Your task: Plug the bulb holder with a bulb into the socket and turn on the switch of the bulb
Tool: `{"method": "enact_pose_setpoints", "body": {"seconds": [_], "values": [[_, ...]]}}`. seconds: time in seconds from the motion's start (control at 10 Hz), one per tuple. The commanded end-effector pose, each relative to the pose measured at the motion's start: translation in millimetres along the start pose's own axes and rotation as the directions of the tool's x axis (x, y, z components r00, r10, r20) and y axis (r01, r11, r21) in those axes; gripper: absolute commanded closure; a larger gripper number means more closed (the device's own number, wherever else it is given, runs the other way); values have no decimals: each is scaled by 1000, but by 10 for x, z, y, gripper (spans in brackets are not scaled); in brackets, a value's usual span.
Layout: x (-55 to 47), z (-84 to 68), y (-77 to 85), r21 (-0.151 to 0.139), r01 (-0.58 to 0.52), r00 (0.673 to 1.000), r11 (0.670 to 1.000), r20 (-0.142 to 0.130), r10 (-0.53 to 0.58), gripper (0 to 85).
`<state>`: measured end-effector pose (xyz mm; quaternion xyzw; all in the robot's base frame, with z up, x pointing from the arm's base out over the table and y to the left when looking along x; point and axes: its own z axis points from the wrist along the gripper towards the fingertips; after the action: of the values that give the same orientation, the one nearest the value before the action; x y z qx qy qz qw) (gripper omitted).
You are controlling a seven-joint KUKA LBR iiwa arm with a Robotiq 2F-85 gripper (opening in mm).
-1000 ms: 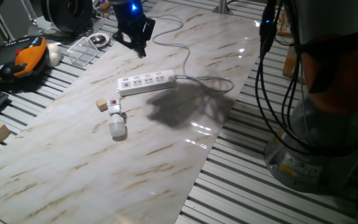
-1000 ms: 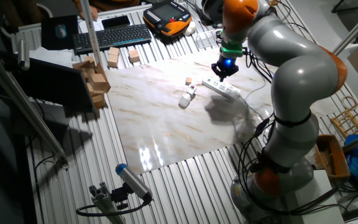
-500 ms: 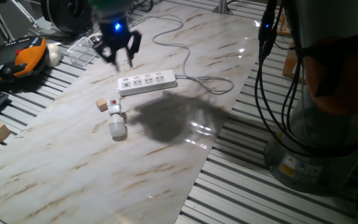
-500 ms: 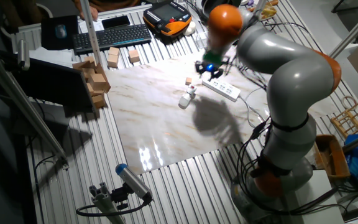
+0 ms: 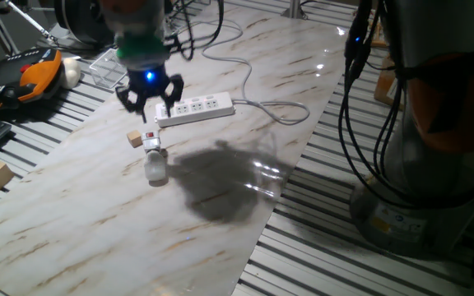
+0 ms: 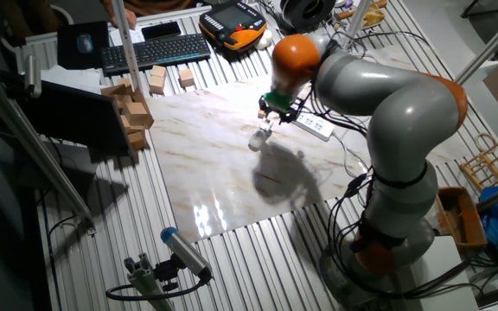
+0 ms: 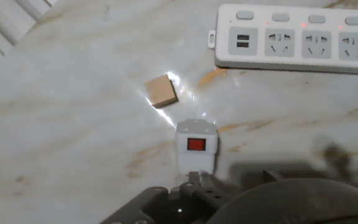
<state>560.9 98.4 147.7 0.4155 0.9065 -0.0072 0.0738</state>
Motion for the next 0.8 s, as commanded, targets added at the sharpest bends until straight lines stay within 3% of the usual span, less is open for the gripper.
{"method": "enact_pose_setpoints", "body": {"seconds": [0.0, 0.4, 0.5, 0.7], "values": [[-15, 78, 26, 22, -229, 973, 973, 45, 227, 340], [6, 278, 66, -5, -237, 971, 972, 43, 237, 340], [7, 323, 73, -13, -231, 972, 973, 42, 231, 170], [-20, 371, 84, -18, -202, 978, 979, 40, 202, 170]]}}
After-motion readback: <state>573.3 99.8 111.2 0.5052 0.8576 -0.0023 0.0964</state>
